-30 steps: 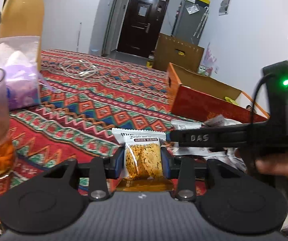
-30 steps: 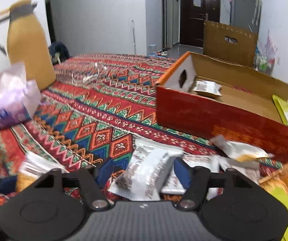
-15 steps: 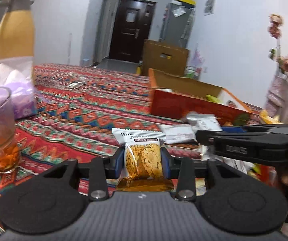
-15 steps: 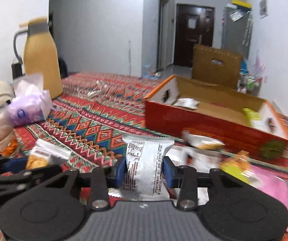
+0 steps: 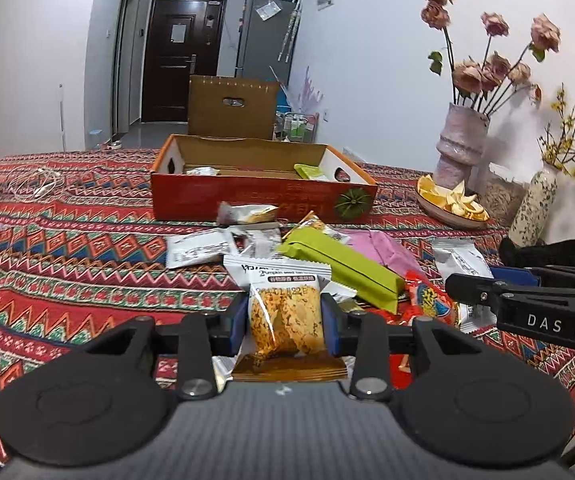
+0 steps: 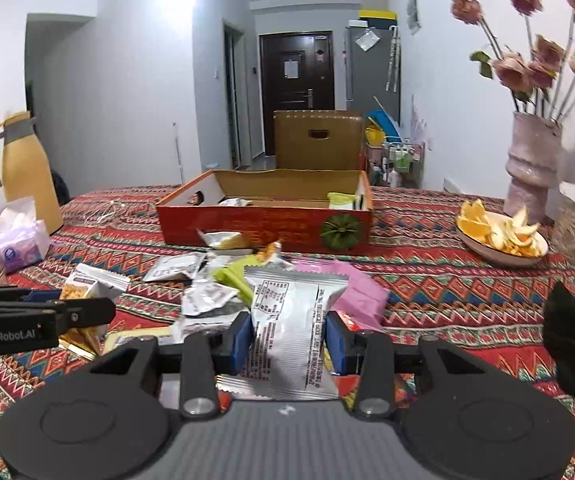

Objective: Organize snacks
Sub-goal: 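Grasp a biscuit packet with the left gripper while the right grasps a white packet, then lower both held packets into the orange box and open both grippers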

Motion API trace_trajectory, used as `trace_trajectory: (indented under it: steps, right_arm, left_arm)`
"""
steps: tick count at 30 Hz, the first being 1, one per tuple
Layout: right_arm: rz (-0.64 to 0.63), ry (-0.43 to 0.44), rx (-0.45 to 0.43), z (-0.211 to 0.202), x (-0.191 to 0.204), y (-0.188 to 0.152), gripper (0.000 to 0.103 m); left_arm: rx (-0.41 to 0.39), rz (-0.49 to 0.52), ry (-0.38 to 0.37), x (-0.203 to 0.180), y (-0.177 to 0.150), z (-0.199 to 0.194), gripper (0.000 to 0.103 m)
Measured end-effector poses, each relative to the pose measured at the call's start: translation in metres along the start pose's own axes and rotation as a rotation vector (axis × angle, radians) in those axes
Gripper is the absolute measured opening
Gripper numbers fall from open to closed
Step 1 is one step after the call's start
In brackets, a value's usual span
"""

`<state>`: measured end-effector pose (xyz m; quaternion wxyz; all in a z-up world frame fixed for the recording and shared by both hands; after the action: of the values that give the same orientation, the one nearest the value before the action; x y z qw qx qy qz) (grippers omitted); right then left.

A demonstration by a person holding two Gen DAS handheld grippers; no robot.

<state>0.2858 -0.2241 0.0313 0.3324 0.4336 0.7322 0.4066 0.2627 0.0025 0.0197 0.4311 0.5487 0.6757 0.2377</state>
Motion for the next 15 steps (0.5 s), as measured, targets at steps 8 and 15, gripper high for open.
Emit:
trace_trajectory:
  steps: [8,15]
  right_arm:
    - [0.019,0.023,-0.018,0.023,-0.018,0.003,0.039]
    - [-0.046,0.040,-0.082,0.060,-0.042,0.058,0.039]
  left_arm:
    - [0.000,0.000,0.001,-0.002,0.030,0.020,0.038]
    - [-0.035,-0.031,-0.051,0.013,0.119,0.064,0.038]
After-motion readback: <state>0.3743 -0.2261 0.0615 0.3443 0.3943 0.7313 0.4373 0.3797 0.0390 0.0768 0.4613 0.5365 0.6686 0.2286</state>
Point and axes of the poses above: each gripper's, at about its wrist camera, not at the fingertips, and z roughly the way its jaws point, x to its left, y to its top, the point moved 2 cm from there along z, roughly the way its jaws point, and after that the axes turned 14 degrees about -z, right-handed, at the moved point
